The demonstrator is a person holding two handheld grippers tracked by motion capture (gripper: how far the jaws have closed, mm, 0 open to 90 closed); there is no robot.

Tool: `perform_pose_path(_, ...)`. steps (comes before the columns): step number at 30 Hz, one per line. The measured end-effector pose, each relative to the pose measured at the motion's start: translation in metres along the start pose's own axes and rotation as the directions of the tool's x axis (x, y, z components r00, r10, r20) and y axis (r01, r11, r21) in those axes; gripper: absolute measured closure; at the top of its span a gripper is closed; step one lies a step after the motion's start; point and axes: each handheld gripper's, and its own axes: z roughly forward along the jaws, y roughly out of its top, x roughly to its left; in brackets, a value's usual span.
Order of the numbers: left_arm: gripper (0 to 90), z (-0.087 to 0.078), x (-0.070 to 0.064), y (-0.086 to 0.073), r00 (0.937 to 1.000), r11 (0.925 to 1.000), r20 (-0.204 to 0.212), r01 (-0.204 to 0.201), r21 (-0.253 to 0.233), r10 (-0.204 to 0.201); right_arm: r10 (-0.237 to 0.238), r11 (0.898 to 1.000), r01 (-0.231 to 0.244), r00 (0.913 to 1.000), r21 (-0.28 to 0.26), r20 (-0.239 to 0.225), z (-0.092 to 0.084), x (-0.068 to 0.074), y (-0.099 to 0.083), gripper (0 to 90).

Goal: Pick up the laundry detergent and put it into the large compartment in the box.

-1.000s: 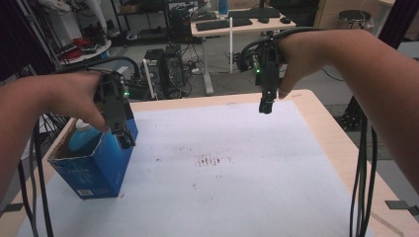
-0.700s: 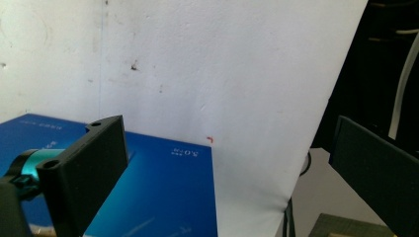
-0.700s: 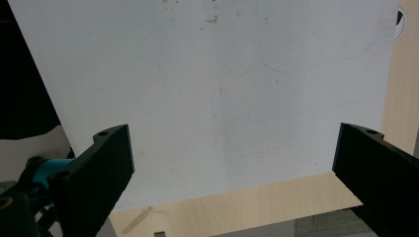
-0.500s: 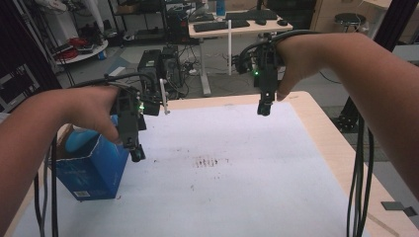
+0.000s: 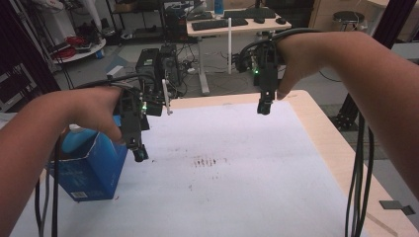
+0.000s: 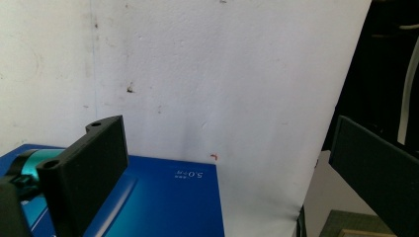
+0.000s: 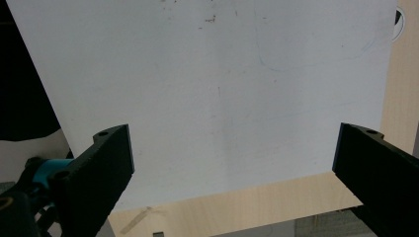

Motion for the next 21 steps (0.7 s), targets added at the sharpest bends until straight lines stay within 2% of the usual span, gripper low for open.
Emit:
perform_pose_path(8,1.7,-0.0013,-0.0005,-0.0008,0.9998,0.9998,-0.002,0.017,-0.004,-0.017,0.001,1.000,-0.001,1.0000,-0.011,0.001,-0.0010,-0.0010,-0.0007,1.4)
perform_pose_path(21,1.7,-0.0009,-0.0013,0.0003,0.9999,0.9999,-0.004,0.012,-0.005,-0.012,0.009,1.000,-0.009,1.0000,-0.006,0.004,-0.0005,0.0005,-0.0001,1.4)
